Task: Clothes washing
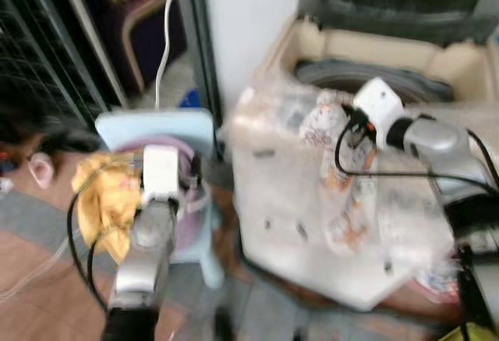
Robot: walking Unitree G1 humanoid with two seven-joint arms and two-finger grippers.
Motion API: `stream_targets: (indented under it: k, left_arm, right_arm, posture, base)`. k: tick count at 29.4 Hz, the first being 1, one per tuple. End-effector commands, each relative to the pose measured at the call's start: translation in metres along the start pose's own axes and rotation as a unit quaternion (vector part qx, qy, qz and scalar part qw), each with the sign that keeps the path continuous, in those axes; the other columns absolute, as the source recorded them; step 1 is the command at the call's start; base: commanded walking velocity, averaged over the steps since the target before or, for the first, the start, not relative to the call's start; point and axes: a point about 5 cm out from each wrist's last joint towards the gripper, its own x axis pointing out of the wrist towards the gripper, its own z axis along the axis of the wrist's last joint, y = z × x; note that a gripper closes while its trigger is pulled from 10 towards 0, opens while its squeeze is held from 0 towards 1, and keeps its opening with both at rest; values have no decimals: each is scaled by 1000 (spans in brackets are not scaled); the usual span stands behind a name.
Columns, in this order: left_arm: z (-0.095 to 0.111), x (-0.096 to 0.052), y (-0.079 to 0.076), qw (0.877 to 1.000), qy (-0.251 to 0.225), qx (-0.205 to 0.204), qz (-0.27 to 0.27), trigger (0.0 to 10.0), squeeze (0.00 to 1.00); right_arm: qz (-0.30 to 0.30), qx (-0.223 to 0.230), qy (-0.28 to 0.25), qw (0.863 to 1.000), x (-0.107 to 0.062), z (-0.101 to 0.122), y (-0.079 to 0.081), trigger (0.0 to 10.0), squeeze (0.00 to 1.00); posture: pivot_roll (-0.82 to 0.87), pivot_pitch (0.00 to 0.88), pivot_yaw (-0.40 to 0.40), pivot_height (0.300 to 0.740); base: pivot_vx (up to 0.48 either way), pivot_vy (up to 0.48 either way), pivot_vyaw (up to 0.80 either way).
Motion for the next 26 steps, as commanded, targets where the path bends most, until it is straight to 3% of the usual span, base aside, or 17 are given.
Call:
stream_targets:
  k: [1, 7, 8, 10, 11, 14, 16, 17, 18, 19, 20, 21, 24, 25, 26]
  left_arm:
    - [1, 1, 5, 1000, 0, 9, 10, 10000, 0]
    - [1, 0, 5, 1000, -1, 11, 13, 10000, 0]
    - [1, 0, 5, 1000, -1, 11, 13, 10000, 0]
    - [1, 0, 5, 1000, 0, 12, 10, 10000, 0]
    - [1, 0, 5, 1000, 0, 12, 10, 10000, 0]
    - [0, 1, 5, 1000, -2, 17, 7, 10000, 0]
    - [2, 3, 6, 1000, -5, 19, 9, 10000, 0]
    - [3, 4, 7, 1000, -5, 19, 10, 10000, 0]
    - [4, 5, 6, 1000, -7, 20, 7, 10000, 0]
    - [5, 6, 5, 1000, -9, 21, 5, 10000, 0]
    - [7, 7, 4, 1000, -11, 18, 4, 10000, 0]
    - [12, 9, 5, 1000, -20, 13, 8, 10000, 0]
    - [17, 9, 6, 999, -29, 13, 14, 10000, 0]
    - [19, 8, 8, 999, -31, 10, 22, 10000, 0]
    - [20, 8, 10, 999, -32, 9, 24, 10000, 0]
  right_arm:
    - [-39, 27, -27, 999, 4, 14, -8, 0, 0]
    - [-90, 38, -51, 994, 10, 23, -11, 0, 0]
    - [-110, 43, -55, 992, 10, 24, -13, 0, 0]
    - [-207, 73, -62, 974, 9, 29, -28, 0, 0]
    - [-207, 73, -62, 974, 9, 29, -28, 0, 0]
    - [-377, 129, -134, 907, -9, 52, -63, 0, 0]
    - [-439, 101, -211, 867, -25, 83, -78, 0, 0]
    - [-455, 86, -237, 854, -30, 94, -81, 0, 0]
    - [-440, 84, -262, 855, -28, 107, -78, 0, 0]
    - [-425, 82, -270, 860, -24, 114, -74, 2039, 0]
    - [-408, 83, -271, 868, -18, 117, -69, 3294, 0]
    - [-375, 82, -268, 884, -7, 116, -57, 9725, 0]
    - [-332, 91, -263, 901, 3, 109, -42, 10000, 0]
    - [-311, 109, -260, 908, 8, 103, -33, 10000, 1000]
    - [-302, 112, -256, 912, 11, 100, -28, 10000, 1000]
  posture:
    - [-59, 18, 79, 740]
    - [-48, 17, 72, 740]
    - [-49, 16, 74, 740]
    - [-50, 16, 75, 740]
    - [-50, 16, 75, 740]
    - [-46, 11, 77, 740]
    - [-49, 0, 83, 740]
    - [-49, 0, 83, 740]
    - [-53, 0, 83, 740]
    - [-53, 0, 82, 740]
    - [-50, 0, 80, 740]
    - [-45, 0, 76, 740]
    - [-40, 0, 67, 740]
    - [-32, 0, 58, 740]
    - [-32, 0, 58, 740]
  base:
    - [0, 0, 0]
    - [0, 0, 0]
    - [0, 0, 0]
    - [0, 0, 0]
    - [0, 0, 0]
    - [0, 0, 0]
    - [0, 0, 0]
    - [0, 0, 0]
    - [0, 0, 0]
    - [0, 0, 0]
    - [0, 0, 0]
    - [0, 0, 0]
    - [0, 0, 0]
    - [0, 0, 0]
    - [0, 0, 0]
